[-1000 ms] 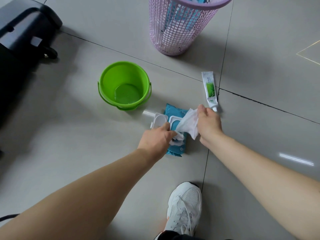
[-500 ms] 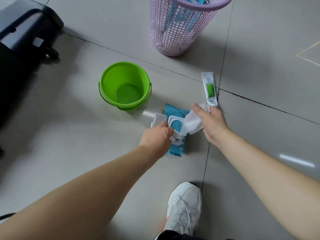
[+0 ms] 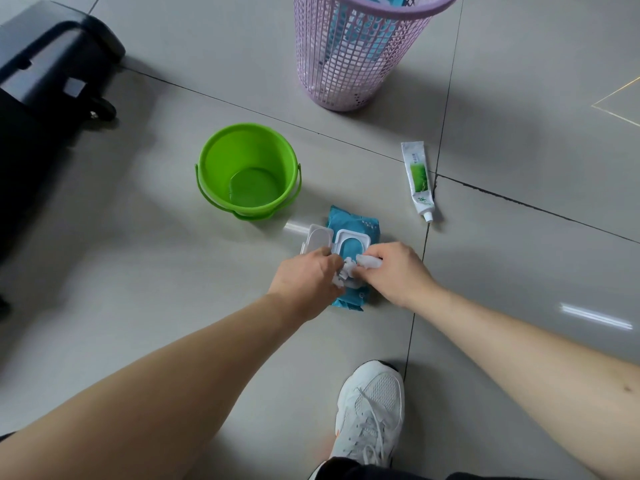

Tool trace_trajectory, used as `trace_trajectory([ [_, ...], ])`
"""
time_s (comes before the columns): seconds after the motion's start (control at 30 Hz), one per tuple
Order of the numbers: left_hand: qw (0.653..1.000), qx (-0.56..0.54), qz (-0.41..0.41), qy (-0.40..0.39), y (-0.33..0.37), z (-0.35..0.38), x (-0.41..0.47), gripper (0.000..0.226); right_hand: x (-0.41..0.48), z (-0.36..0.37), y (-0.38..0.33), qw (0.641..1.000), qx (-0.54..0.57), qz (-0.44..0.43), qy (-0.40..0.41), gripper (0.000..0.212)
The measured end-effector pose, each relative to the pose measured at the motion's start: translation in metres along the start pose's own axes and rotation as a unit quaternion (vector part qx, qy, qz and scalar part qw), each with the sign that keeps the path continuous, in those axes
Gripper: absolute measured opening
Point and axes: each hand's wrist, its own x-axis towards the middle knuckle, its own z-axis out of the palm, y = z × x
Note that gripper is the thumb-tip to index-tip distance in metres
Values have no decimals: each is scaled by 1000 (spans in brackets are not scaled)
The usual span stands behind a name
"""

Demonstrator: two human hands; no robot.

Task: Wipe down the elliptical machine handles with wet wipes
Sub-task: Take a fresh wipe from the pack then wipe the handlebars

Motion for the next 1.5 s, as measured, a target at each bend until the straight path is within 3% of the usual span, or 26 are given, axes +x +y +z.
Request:
trace_trajectory([
  [0.13,1000,4,5,-6,-2,0,-1,25,0,9,-4,999,31,-7,35,32],
  [0.23,1000,-10,-2,12,-3,2,-1,23,0,12,-4,999,35,-32,4,30],
  [0.47,999,-32,-2,37,-2,5,-1,20,9,12,-11,1000,-14,-1,-2,40],
  [0.7,997,-49,24,56,0,4,0,16,18,13,-26,992,-107,31,61,23],
  [0.87,996,-56,25,65,0,7,2,15,28,5,-25,997,-61,43,7,26],
  [1.03,996,-54,29,70,-1,9,3,13,26,9,-23,991,-133,11,22,25],
  [1.2,995,-56,-34,81,7,5,7,18,33,-16,-14,998,45,10,-37,17],
  [1.3,994,-48,-69,76,12,2,14,20,24,-23,-2,995,55,-4,-84,11],
  [1.33,993,-44,-78,73,14,1,17,20,20,-21,1,995,45,-4,-89,19],
  [1.4,993,-38,-93,61,17,0,22,19,17,-12,4,998,25,4,-49,35],
  [1.5,992,-38,-98,62,18,-6,24,19,21,2,3,998,30,29,44,41],
])
